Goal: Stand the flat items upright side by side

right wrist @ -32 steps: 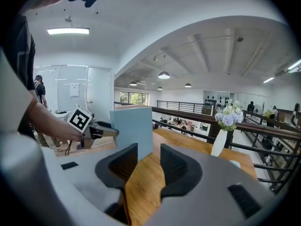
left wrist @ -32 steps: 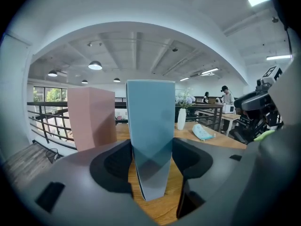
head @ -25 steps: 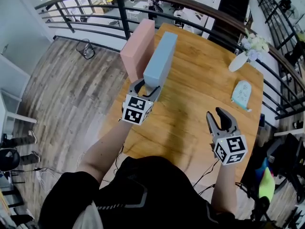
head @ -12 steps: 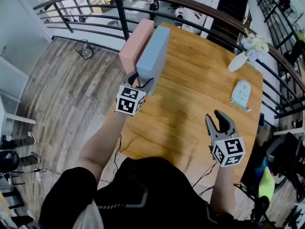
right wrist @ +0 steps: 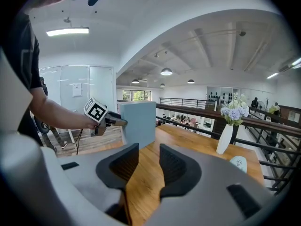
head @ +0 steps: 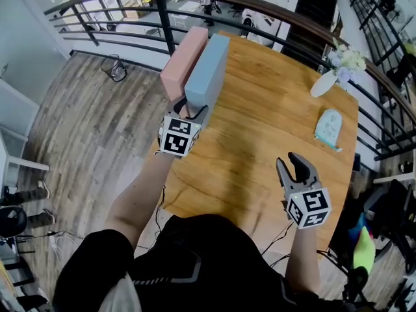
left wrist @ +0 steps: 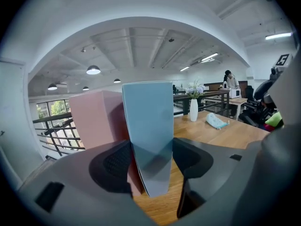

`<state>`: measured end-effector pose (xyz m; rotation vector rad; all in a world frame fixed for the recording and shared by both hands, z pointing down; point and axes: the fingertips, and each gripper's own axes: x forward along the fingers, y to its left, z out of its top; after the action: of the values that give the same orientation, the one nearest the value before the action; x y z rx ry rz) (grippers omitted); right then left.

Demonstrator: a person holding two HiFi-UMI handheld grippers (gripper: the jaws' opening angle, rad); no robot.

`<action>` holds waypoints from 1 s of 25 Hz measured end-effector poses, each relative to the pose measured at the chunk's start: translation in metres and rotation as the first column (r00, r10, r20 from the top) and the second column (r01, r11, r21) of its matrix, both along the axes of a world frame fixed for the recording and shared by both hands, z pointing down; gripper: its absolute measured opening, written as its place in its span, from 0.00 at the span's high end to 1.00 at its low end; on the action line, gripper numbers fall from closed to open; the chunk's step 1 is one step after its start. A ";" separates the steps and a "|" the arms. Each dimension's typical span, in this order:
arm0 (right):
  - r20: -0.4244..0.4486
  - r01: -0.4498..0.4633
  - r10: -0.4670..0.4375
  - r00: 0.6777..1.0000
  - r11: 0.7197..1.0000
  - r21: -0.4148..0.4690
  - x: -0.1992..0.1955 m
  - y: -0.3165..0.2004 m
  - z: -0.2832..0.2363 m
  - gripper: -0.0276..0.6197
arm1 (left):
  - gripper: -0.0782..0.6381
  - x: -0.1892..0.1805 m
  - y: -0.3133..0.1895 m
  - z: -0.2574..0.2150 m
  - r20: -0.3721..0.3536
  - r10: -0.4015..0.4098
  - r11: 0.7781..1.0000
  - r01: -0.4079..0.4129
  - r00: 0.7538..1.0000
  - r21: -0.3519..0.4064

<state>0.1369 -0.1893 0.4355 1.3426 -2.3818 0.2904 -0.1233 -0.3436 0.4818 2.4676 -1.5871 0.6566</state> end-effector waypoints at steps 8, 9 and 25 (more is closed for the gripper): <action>0.029 0.059 -0.059 0.998 0.998 0.002 -0.026 -0.007 -0.005 0.72 | 0.49 -0.004 0.014 -0.002 0.000 -0.041 0.999 0.041 0.999 -0.005; 0.030 0.078 -0.078 0.997 0.997 0.000 -0.036 -0.011 -0.004 0.72 | 0.49 -0.004 0.018 -0.003 -0.007 -0.036 0.999 0.036 0.999 -0.005; 0.111 0.277 -0.263 0.958 0.952 -0.133 -0.218 -0.104 0.062 0.53 | 0.49 -0.110 0.027 -0.009 -0.053 0.039 0.999 -0.040 0.998 -0.013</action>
<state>-0.0812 -0.2931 0.4980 0.9411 -2.5268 0.4479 -0.2331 -0.3166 0.4727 2.4907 -1.5131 0.6005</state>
